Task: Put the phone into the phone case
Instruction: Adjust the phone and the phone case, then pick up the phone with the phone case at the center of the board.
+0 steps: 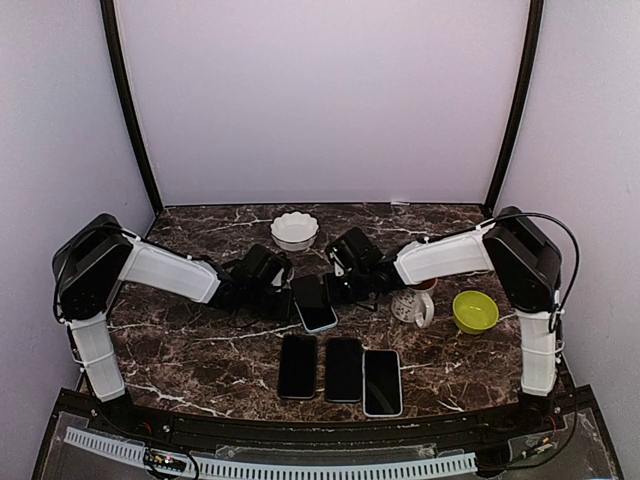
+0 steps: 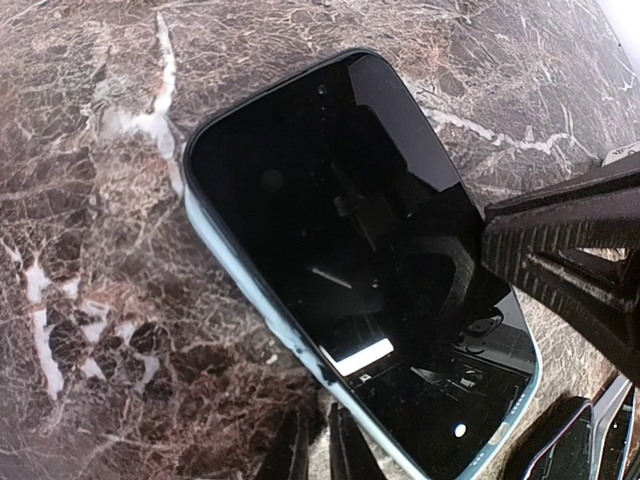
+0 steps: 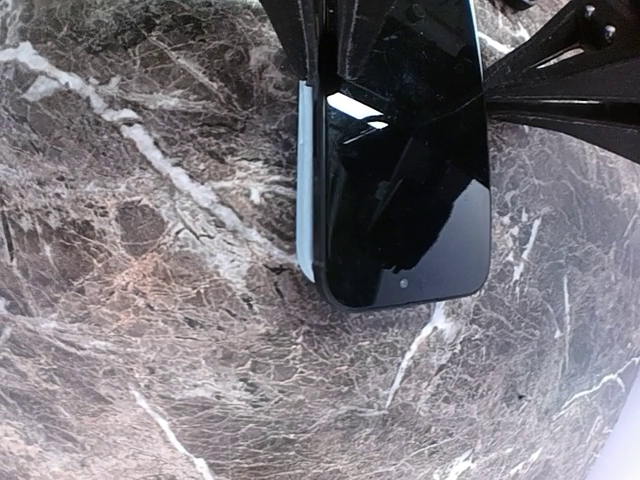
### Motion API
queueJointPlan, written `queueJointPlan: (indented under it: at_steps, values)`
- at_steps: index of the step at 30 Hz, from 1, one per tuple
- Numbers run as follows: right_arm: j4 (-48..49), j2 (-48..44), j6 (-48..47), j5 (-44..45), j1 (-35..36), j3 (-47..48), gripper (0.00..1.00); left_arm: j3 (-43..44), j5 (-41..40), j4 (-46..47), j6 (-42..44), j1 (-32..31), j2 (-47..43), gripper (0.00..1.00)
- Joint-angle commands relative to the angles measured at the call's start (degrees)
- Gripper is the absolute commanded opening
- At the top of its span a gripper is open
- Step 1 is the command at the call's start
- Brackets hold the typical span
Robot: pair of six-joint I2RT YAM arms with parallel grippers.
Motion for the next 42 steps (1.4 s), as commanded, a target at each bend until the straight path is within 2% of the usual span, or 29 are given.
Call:
queueJointPlan:
  at_steps: [1, 4, 8, 12, 17, 24, 29, 32, 35, 42]
  values:
    - [-9.8, 2.1, -2.6, 2.1, 3.2, 0.0, 0.12, -2.1, 6.0, -8.1, 1.4, -2.1, 1.0, 0.07]
    - [-13.8, 2.1, -4.6, 5.9, 3.6, 1.8, 0.14, -2.2, 5.0, -8.6, 2.3, -0.8, -0.4, 0.07]
    - [-14.0, 1.9, -4.4, 4.0, 4.2, -0.2, 0.12, -2.7, 3.9, -9.3, 3.8, 1.4, -3.0, 0.08]
    - [-16.0, 2.2, -3.8, 6.6, 5.4, -2.3, 0.13, -3.0, 2.8, -10.4, 5.0, 2.8, -4.7, 0.09]
    - [-17.6, 1.8, -4.0, 8.0, 5.7, -1.4, 0.17, -3.3, 2.1, -10.7, 5.4, 3.9, -5.7, 0.09]
    - [-23.9, -0.9, -7.5, 10.6, 7.0, 8.9, 0.5, -3.5, 1.2, -11.5, 6.5, 5.3, -8.0, 0.1]
    - [-22.6, -0.9, -5.8, 11.5, 8.3, 10.7, 0.81, -3.7, 0.9, -11.5, 6.9, 5.5, -8.9, 0.11]
    - [-20.7, 0.5, -4.7, 10.6, 8.4, 10.9, 0.93, -3.6, 0.9, -11.6, 7.1, 5.8, -8.9, 0.12]
    - [-20.5, 2.7, -4.4, 9.7, 8.4, 12.4, 0.99, -3.5, 1.1, -11.7, 7.1, 5.8, -8.9, 0.12]
    - [-23.1, 7.2, -4.5, 12.4, 9.1, 15.8, 0.99, -3.9, 1.6, -11.2, 7.1, 5.9, -8.5, 0.12]
